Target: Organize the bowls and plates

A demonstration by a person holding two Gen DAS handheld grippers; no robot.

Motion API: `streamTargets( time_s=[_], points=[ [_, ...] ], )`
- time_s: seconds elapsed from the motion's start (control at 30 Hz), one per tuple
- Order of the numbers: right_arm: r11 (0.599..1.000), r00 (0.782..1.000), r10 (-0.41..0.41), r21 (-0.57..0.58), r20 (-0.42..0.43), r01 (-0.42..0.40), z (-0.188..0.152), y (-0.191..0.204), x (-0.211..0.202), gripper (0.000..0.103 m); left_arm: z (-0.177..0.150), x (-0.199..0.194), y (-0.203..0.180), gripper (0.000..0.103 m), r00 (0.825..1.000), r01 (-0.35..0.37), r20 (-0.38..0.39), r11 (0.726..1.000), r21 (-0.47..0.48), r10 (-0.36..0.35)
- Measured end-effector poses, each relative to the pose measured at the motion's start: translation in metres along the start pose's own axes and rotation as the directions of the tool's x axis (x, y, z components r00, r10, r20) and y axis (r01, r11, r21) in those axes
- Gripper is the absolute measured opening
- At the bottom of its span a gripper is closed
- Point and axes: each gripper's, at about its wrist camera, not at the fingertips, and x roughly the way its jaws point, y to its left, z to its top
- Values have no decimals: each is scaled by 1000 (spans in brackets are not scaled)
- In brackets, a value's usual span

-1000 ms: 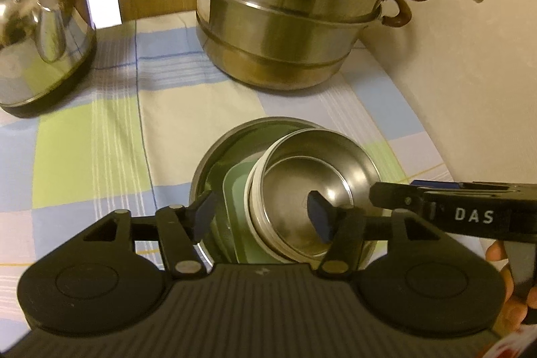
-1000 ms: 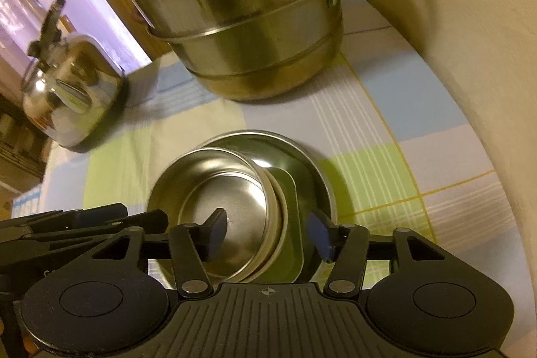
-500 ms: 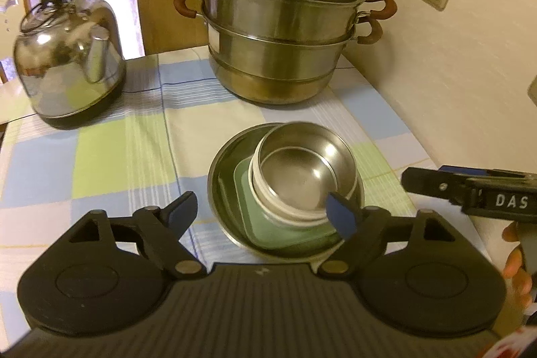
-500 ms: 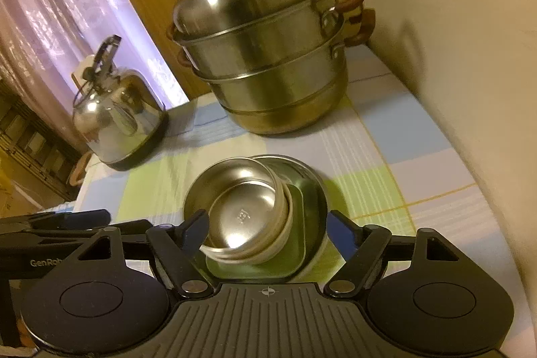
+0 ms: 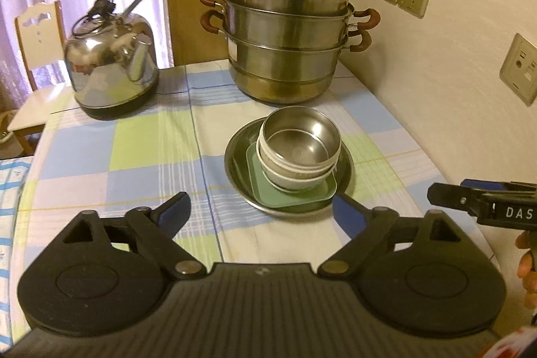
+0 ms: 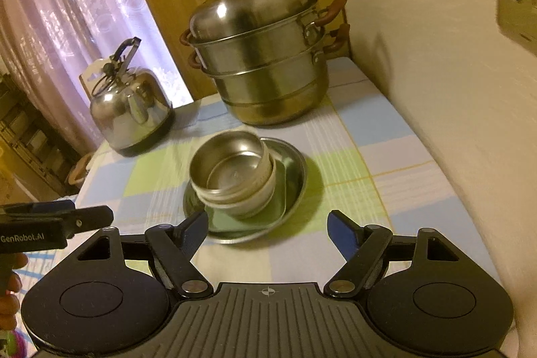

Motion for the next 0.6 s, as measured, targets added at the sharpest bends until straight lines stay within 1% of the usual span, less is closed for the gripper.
streamTargets(
  time_s=[0.13, 0.2, 0.3, 0.43, 0.6],
  points=[
    [1000, 1000, 16, 9, -22, -15, -17, -2, -15, 78, -20, -19, -11, 94, 999, -31, 18, 999, 12, 31],
    [1000, 999, 21, 16, -29, -20, -25, -2, -21, 78, -30, -26, -17, 94, 999, -38, 16, 999, 12, 38],
    [999, 999, 36, 15, -38, -36, -37, -4, -30, 78, -45, -37, -20, 94, 1000, -22, -6, 1000, -16, 22],
    [998, 997, 66, 18, -50, -65, -53, -7, -43, 78, -66, -49, -25, 94, 999, -18, -42, 999, -46, 16],
    [998, 995, 68, 5, -74, -67, -70, -9, -54, 78, -87, -59, -30, 93, 996, 2, -89, 997, -83, -10]
  ],
)
